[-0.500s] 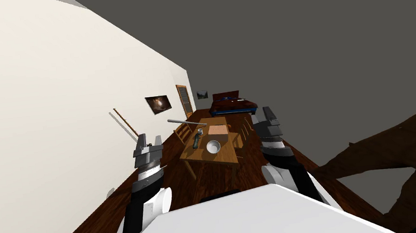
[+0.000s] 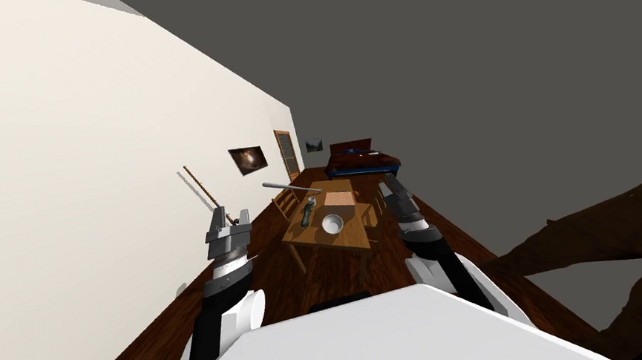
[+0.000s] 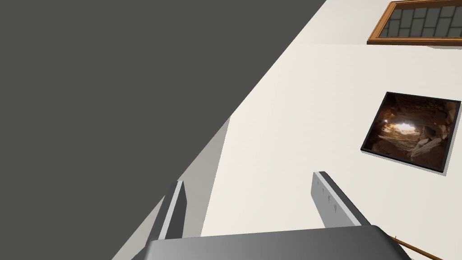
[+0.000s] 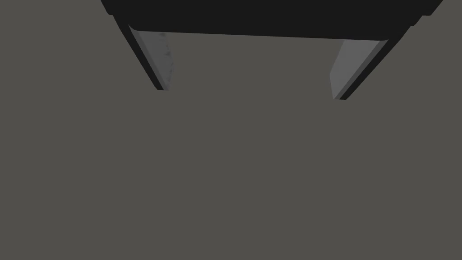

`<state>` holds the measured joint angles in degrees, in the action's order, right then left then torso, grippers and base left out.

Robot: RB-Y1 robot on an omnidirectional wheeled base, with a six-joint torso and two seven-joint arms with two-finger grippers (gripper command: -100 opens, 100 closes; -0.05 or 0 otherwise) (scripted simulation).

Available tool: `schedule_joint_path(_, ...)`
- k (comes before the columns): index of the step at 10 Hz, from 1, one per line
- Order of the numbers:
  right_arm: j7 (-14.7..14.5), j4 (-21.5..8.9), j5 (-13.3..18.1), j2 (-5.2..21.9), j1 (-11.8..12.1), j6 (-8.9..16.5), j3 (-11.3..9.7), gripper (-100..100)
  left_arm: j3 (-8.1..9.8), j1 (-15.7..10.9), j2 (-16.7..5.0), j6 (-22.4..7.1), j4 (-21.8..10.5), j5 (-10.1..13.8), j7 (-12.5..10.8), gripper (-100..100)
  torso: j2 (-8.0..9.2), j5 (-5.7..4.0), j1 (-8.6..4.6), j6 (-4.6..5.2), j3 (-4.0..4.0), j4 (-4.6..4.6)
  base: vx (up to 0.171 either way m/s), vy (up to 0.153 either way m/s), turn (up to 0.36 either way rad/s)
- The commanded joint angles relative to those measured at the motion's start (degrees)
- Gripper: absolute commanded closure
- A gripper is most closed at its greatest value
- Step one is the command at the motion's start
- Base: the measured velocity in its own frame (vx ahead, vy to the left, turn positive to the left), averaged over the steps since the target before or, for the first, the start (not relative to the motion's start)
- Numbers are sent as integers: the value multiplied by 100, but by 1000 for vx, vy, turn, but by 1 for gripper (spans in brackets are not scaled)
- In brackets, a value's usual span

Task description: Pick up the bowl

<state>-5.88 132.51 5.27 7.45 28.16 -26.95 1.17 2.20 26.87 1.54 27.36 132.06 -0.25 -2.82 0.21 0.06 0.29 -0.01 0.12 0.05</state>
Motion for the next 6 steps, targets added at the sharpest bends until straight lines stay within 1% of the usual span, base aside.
schedule_joint_path(1, -286, -286, 250, 286, -161, -46, -45, -100, 0, 0, 0, 0, 0, 0, 0, 0, 0, 0, 0, 0, 0, 0, -66, 104, 59)
schedule_joint_path(3, -624, -671, 603, 632, -286, -144, -128, -100, 0, 0, 0, 0, 0, 0, 0, 0, 6, 4, 18, 0, 4, 1, -94, 128, 60)
schedule_joint_path(4, -700, -746, 618, 643, -286, -144, -128, -100, 0, -1, 0, 0, 0, 0, 0, 0, 16, 4, 17, 0, 9, 3, -72, 75, 17)
schedule_joint_path(5, -903, -945, 824, 818, -353, -199, -175, -100, 0, 0, 0, 0, 0, 0, 0, 0, 10, 2, 2, 2, 7, 3, -51, 68, 40)
schedule_joint_path(6, -925, -973, 824, 818, -353, -199, -175, -100, 0, 0, 0, 0, 0, 0, 0, 0, 2, 0, -3, 0, 2, 1, -34, 60, 30)
